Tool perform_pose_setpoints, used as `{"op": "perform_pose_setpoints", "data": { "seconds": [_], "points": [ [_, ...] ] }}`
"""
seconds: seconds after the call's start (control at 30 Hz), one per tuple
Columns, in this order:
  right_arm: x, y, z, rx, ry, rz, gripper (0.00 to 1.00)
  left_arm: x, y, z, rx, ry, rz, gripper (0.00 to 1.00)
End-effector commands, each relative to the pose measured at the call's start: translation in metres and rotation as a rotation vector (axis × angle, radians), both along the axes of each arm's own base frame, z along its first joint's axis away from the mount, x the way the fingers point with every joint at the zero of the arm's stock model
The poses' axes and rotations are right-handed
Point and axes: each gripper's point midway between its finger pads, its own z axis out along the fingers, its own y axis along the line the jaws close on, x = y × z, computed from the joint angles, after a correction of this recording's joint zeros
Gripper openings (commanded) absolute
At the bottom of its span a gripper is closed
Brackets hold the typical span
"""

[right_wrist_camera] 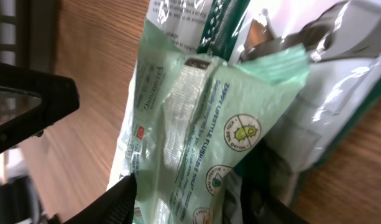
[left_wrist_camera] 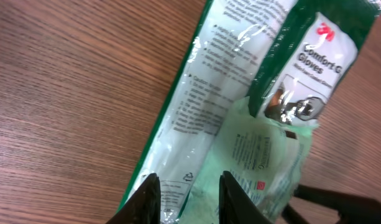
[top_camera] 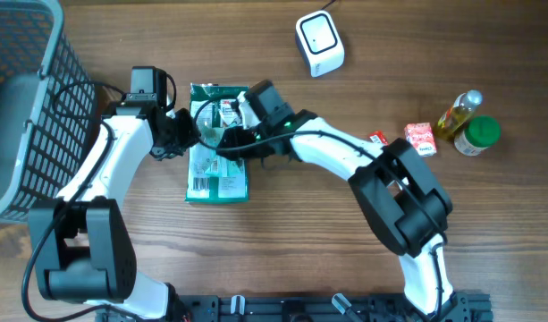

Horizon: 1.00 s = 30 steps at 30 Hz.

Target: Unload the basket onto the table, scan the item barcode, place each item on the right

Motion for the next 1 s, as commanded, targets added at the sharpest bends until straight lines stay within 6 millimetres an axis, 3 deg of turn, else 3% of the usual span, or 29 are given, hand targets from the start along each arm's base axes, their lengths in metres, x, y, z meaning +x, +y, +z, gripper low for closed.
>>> {"op": "perform_pose_setpoints", "data": {
  "seconds": [0.0,0.07,0.17,0.23,0.4,0.43,0.53,0.73,0.87,0.93,0.97],
  "points": [
    [0.012,-0.005,-0.017,-0.092,-0.033,-0.105,0.53,-0.003,0.008,-0.008,0.048,0.018,0.005,0.24],
    [0.011,-0.006,-0.02,-0.105,-0.041,-0.108,0.44,-0.002,0.009,-0.008,0.054,0.016,0.007,0.26],
    [0.013,-0.004,-0.018,-0.097,-0.049,-0.11,0.12,-0.002,0.008,-0.008,0.053,0.015,0.006,0.26],
    [0.018,-0.005,-0.009,-0.082,-0.063,-0.118,0.08,-0.002,0.009,-0.008,0.053,0.015,0.007,0.26],
    [0.037,-0.018,0.041,-0.025,-0.121,-0.154,0.07,0.002,0.008,-0.007,0.052,-0.003,0.008,0.3],
    [0.042,-0.031,0.055,-0.03,-0.122,-0.18,0.08,0.003,0.008,-0.007,0.052,-0.006,0.008,0.32],
    [0.047,-0.06,0.063,-0.065,-0.085,-0.228,0.08,0.003,0.008,-0.007,0.052,-0.006,0.007,0.34],
    [0.042,-0.108,0.031,-0.167,0.046,-0.301,0.09,0.003,0.007,-0.007,0.048,-0.007,0.006,0.37],
    [0.03,-0.116,0.004,-0.189,0.121,-0.347,0.14,0.006,0.001,-0.005,0.01,-0.02,-0.004,0.38],
    [0.021,-0.116,-0.008,-0.2,0.147,-0.35,0.23,0.008,-0.008,-0.003,-0.04,-0.029,-0.018,0.37],
    [0.016,-0.115,-0.012,-0.202,0.151,-0.342,0.36,0.008,-0.013,-0.002,-0.068,-0.033,-0.026,0.37]
  ]
}}
